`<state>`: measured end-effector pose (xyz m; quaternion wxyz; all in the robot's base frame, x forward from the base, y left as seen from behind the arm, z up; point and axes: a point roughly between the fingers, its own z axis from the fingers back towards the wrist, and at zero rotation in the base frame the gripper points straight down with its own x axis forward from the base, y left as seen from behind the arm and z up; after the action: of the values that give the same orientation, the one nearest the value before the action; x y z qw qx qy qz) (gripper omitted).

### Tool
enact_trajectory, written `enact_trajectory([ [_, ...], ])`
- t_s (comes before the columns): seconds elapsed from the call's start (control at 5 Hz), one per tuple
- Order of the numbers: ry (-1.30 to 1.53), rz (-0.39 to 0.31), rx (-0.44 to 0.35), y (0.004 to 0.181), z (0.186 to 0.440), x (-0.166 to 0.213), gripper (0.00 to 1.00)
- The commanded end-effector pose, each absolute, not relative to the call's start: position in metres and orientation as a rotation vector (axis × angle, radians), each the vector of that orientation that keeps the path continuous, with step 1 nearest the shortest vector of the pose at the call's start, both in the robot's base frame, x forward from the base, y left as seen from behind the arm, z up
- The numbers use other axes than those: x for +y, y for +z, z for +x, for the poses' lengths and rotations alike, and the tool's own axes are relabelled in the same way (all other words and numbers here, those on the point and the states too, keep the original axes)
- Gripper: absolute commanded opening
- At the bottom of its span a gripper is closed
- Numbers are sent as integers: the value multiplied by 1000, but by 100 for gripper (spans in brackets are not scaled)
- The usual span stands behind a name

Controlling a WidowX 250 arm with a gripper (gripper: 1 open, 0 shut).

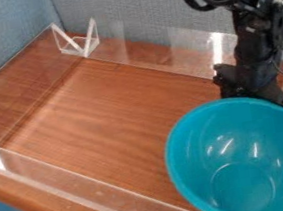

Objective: Put the strawberry in the blue bowl

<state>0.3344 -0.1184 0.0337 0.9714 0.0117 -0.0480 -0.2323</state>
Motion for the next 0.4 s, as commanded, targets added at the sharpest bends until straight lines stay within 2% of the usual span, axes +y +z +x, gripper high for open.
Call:
enact_trajectory([
  [0.0,-469,26,-175,65,335,-126,0],
  [0.2,-448,37,-184,75,334,-124,0],
])
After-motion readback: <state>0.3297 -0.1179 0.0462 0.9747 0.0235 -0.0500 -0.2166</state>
